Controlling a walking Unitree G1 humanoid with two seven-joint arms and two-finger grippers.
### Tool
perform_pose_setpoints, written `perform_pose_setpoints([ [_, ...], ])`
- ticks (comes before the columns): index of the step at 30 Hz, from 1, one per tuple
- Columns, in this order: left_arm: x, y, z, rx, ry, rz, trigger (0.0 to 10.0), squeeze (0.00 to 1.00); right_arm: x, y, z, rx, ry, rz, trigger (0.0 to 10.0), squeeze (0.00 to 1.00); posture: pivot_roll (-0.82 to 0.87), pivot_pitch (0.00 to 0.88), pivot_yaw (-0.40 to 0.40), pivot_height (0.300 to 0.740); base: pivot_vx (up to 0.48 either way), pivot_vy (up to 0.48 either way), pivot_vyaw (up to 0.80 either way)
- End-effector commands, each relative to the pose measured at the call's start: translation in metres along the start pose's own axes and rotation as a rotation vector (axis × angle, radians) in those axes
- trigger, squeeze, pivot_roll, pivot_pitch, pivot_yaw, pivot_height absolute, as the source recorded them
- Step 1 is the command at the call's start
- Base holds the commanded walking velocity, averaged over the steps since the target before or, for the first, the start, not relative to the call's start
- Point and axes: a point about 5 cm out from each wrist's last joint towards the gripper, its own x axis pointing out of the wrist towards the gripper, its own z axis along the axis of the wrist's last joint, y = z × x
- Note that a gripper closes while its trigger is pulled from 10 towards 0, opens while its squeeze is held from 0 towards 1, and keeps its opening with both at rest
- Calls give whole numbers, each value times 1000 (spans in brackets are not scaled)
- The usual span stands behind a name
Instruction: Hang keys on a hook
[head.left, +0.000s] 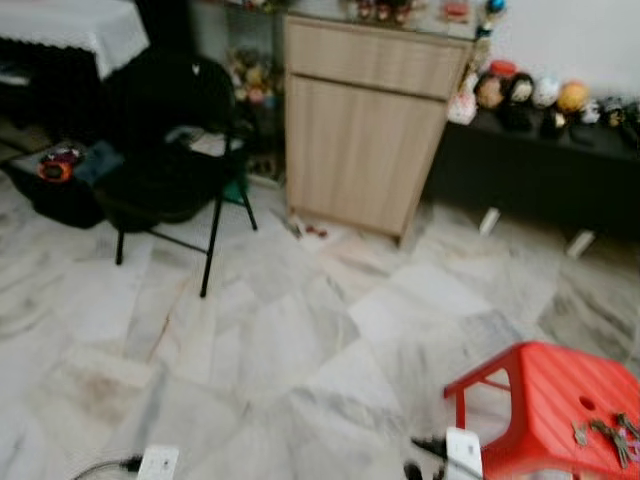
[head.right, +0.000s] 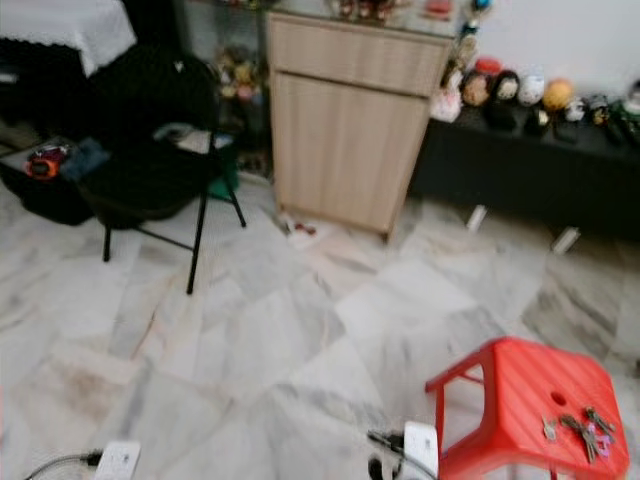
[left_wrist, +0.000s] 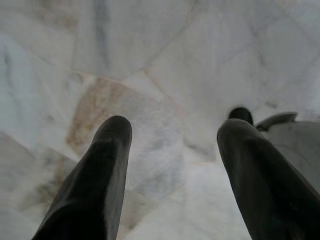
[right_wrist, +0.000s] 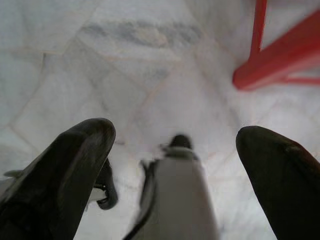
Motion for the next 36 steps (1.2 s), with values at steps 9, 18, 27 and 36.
perform_pose_setpoints([
  [9, 0, -9, -3, 38, 16, -28, 10000, 0, -1, -8, -2, 13, 3, -22, 10000, 0, 136, 42, -20, 740, 0, 0, -781],
  [18, 0, -12, -3, 71, 16, -33, 10000, 0, -2, -11, -5, 11, 11, -30, 10000, 0, 145, 29, -16, 740, 0, 0, -781],
  [27, 0, -14, -3, 59, 11, -39, 10000, 0, -2, -11, -4, 30, -4, -36, 10000, 0, 143, 11, -11, 740, 0, 0, -511],
  [36, 0, -18, -4, 30, 6, -53, 10000, 0, -2, -13, -2, 31, -7, -45, 10000, 0, 151, 0, -12, 740, 0, 0, 0],
])
